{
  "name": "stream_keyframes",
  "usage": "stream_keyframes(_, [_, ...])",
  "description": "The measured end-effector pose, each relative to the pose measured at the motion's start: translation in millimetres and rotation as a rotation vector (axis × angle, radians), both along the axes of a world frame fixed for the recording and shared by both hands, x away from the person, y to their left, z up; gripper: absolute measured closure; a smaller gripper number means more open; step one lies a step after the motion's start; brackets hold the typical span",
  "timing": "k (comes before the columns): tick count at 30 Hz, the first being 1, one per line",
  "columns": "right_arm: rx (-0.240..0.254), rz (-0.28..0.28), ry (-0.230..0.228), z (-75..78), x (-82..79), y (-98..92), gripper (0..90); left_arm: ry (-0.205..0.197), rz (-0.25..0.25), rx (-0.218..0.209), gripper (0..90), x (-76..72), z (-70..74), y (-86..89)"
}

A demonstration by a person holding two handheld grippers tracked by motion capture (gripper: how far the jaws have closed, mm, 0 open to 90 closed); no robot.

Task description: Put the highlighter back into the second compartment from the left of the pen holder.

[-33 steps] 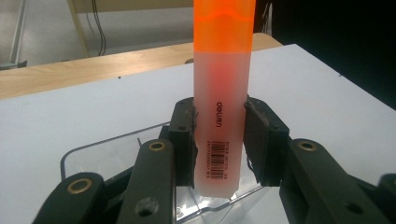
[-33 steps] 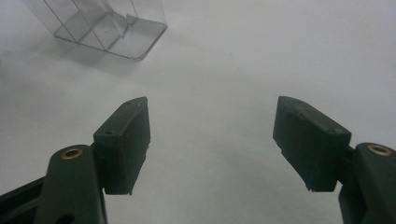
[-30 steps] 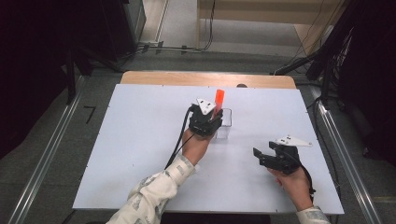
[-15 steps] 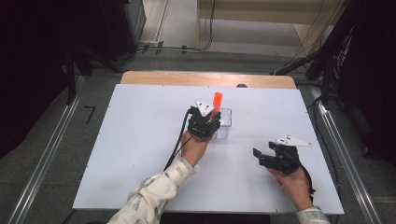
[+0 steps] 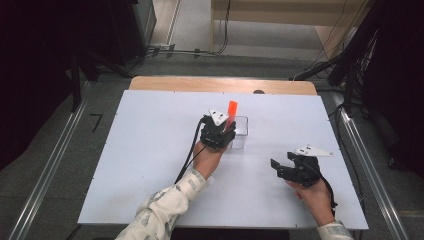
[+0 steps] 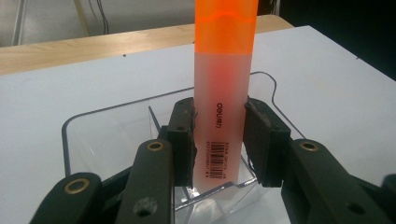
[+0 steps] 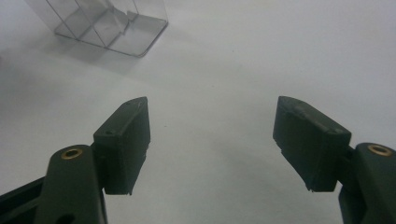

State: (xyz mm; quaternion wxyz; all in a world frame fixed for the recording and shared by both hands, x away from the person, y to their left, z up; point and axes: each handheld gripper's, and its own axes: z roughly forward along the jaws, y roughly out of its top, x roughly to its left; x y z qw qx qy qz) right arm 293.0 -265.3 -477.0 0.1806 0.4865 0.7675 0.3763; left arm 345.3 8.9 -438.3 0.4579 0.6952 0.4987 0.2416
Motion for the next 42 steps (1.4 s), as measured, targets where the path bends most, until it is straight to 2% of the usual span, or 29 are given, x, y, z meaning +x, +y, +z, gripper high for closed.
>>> stream_keyframes(26, [-0.003,0.003,0.001,-0.3,0.2,1.0,26.2,-0.014,-0.051,-0.014,50.7,-10.2,6.8,1.8])
stream_keyframes(34, [-0.005,0.002,0.001,-0.4,0.1,1.3,26.2,-0.021,-0.075,-0.028,43.6,-20.6,11.8,5.5])
stream_keyframes(42, [-0.004,0.003,-0.002,-0.7,0.2,2.4,26.2,-0.024,-0.099,-0.042,40.7,-31.9,17.0,9.2])
